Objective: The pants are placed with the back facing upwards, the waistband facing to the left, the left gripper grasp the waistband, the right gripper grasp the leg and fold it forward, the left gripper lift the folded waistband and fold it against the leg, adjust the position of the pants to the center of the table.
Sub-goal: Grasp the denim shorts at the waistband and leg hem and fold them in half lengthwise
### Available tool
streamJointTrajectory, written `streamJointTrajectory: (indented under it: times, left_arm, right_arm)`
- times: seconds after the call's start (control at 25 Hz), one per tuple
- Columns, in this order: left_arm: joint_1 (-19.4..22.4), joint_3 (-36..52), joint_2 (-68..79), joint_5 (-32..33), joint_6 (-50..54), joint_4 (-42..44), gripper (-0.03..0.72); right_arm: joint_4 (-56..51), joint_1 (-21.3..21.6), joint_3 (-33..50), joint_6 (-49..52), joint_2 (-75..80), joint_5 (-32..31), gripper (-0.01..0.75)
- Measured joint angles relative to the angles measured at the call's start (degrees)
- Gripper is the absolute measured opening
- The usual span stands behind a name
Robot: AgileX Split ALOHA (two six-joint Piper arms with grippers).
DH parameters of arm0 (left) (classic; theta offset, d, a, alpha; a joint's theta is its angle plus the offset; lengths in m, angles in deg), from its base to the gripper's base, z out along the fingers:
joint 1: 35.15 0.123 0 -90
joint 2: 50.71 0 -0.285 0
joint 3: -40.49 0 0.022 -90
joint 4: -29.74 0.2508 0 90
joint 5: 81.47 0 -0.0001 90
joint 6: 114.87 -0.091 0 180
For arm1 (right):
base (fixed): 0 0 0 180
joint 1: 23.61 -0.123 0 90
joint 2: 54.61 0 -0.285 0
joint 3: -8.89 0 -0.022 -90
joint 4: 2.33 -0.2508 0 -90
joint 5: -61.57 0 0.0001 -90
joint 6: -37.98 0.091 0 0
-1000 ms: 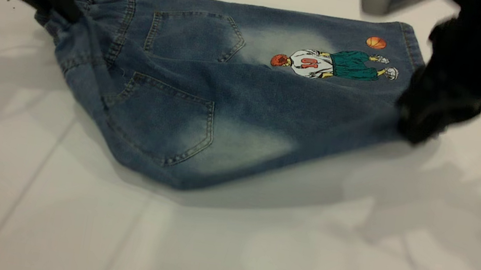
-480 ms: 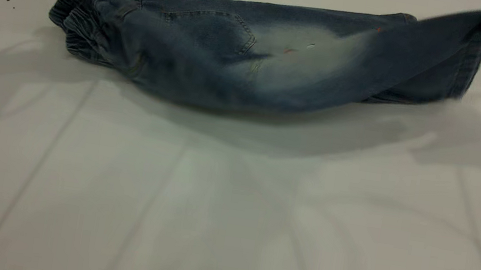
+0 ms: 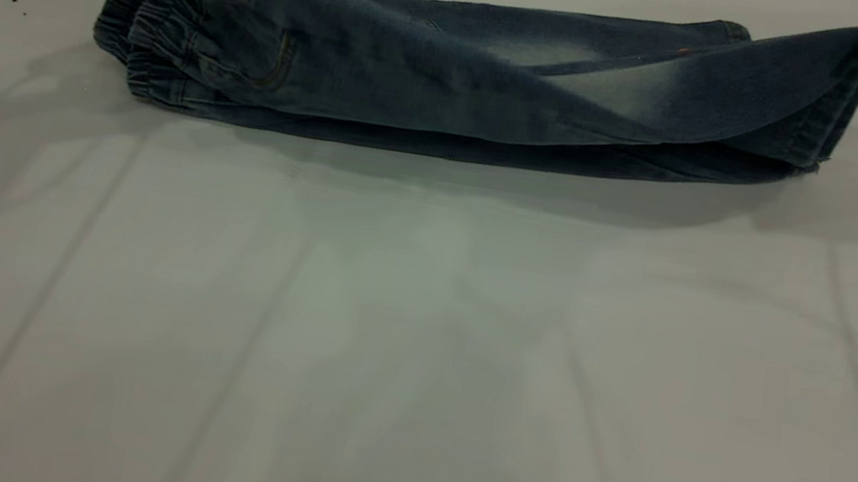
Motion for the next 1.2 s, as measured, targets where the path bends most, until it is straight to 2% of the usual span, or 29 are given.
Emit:
streamJointTrajectory:
  times: [0.16, 0.28, 0.48, 0.72, 1.04, 1.2]
  left_arm:
    - [0.0, 0.0, 0.0, -3.6, 2.6, -0.2, 0.076]
    - [0.0, 0.0, 0.0, -6.9, 2.9, -1.2, 0.076]
    - [0.0, 0.0, 0.3, -12.7, 2.4, -6.7, 0.076]
    - [-0.2, 0.0, 3.2, -15.6, 0.9, -9.9, 0.076]
    - [-0.3, 0.0, 5.2, -21.7, -4.4, -11.1, 0.076]
    - [-0.3, 0.0, 5.9, -23.7, -7.9, -11.3, 0.076]
  right_arm:
    - [0.0, 0.0, -5.3, 0.0, 3.4, 0.0, 0.030]
    - [-0.4, 0.0, -7.1, 0.0, 4.4, 2.4, 0.030]
    - [-4.5, 0.0, -7.5, -1.3, 4.8, 9.2, 0.030]
    - [-11.6, 0.0, -7.6, -6.8, 7.6, 14.3, 0.031]
    - [-18.3, 0.0, -7.6, -15.0, 10.4, 21.6, 0.039]
    - [-21.6, 0.0, -7.6, -17.2, 12.1, 24.8, 0.077]
